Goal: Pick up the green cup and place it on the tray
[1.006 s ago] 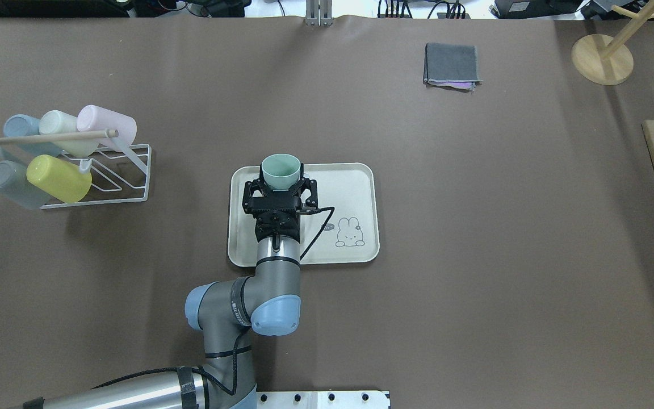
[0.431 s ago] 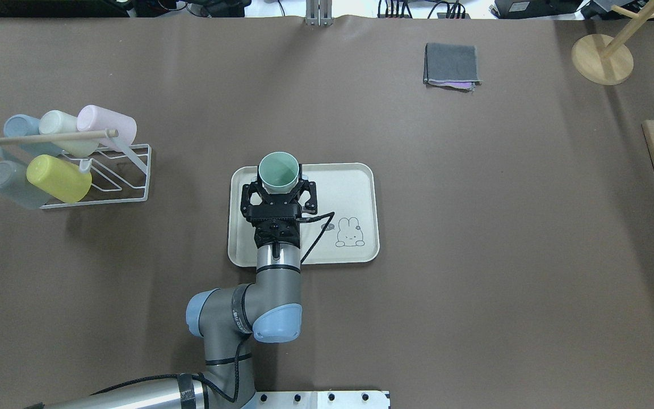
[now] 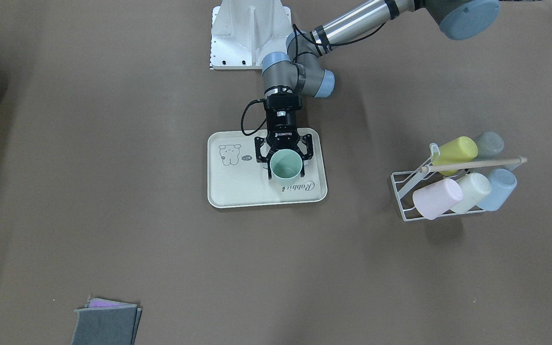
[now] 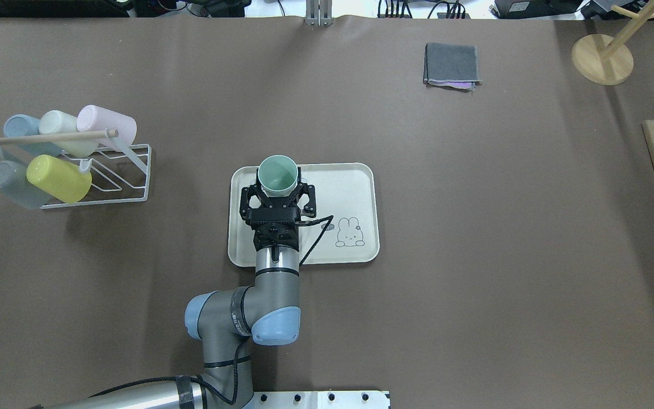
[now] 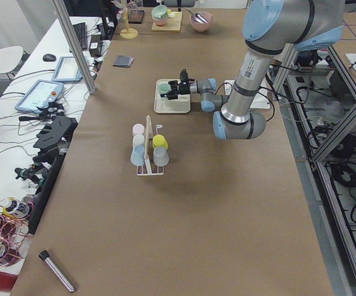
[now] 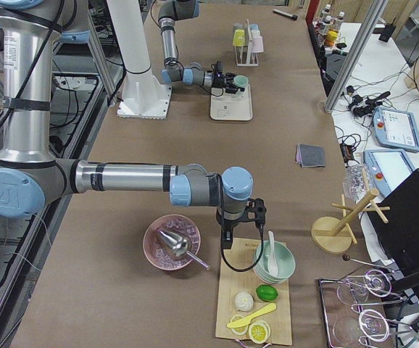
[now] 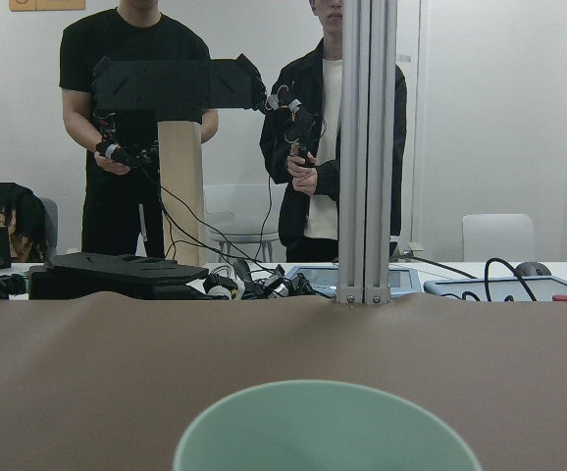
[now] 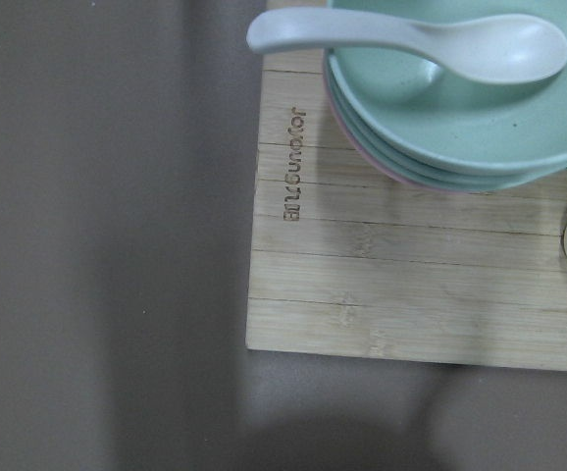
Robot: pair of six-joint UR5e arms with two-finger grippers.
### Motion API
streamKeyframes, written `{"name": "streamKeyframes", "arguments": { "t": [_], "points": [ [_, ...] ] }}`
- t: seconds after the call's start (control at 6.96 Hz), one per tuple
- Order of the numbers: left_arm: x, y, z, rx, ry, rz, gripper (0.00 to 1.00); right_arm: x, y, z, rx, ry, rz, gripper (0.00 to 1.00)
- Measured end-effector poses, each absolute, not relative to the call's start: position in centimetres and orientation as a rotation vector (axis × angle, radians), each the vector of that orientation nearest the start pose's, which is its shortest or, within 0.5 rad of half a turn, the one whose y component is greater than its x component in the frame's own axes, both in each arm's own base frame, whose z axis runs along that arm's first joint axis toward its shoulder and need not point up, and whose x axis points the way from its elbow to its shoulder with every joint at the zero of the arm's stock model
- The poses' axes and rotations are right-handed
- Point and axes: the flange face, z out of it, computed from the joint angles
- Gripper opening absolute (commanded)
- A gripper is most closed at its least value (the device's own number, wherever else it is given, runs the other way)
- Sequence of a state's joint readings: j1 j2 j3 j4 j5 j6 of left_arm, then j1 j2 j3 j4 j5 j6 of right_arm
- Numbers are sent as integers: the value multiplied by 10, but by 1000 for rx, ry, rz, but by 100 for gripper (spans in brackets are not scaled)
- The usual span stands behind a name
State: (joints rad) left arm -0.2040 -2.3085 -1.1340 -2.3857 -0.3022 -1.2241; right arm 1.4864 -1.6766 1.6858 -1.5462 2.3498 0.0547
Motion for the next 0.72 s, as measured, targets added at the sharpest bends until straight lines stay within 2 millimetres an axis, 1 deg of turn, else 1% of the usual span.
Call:
{"name": "streamKeyframes", "arguments": {
  "t": [0.43,0.72],
  "points": [
    [678,-359,292,1328,606,-561,84,25,-453,650,-23,-779,-41,100],
    [681,-356,294,1326,603,-553,88,25,-454,649,-23,-779,-42,100]
  ]
}}
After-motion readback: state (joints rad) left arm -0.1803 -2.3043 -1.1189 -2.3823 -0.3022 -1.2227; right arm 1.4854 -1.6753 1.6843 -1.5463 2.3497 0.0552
